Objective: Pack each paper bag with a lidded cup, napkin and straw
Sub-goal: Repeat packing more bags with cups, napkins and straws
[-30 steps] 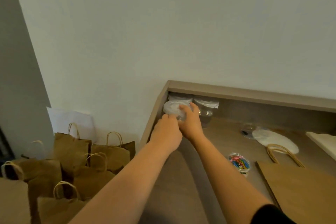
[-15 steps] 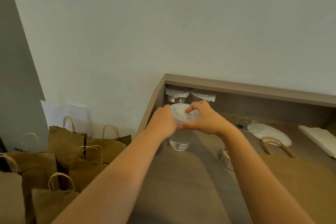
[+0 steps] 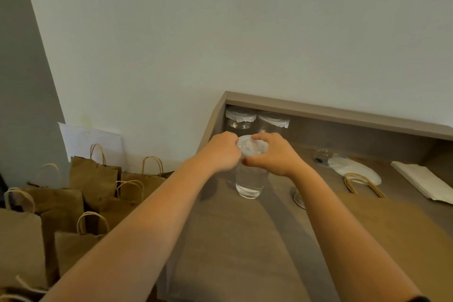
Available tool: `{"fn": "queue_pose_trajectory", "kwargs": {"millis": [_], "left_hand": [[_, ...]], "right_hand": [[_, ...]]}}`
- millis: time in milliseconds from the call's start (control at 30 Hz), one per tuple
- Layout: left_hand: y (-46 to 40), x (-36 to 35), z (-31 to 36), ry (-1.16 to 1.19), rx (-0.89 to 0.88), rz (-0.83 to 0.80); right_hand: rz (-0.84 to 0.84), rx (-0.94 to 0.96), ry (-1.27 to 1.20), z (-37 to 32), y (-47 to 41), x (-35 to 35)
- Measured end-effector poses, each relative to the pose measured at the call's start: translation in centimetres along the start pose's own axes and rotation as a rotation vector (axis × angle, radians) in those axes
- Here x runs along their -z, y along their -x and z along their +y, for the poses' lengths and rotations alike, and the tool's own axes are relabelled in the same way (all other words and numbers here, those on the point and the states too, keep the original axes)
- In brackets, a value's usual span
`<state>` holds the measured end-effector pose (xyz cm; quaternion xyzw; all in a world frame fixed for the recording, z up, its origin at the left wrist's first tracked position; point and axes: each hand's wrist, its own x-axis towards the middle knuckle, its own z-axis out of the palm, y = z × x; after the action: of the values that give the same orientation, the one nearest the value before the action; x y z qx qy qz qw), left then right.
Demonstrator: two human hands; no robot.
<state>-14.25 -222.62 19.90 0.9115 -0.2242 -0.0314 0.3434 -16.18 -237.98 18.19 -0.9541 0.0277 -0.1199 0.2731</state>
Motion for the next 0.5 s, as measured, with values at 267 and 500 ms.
{"fn": "queue_pose_trajectory", "kwargs": {"millis": [267,500], "left_hand": [[5.9,3.4,-2.1,0.272,-0.043,0.071],[13.0,7.4,-3.5,0.274,-0.124,0.049]], "right_hand": [[0.128,0.029,-0.022,-6.2,6.2,2.6],[0.136,0.054,-0.049,-15.3,12.8,5.1]]}}
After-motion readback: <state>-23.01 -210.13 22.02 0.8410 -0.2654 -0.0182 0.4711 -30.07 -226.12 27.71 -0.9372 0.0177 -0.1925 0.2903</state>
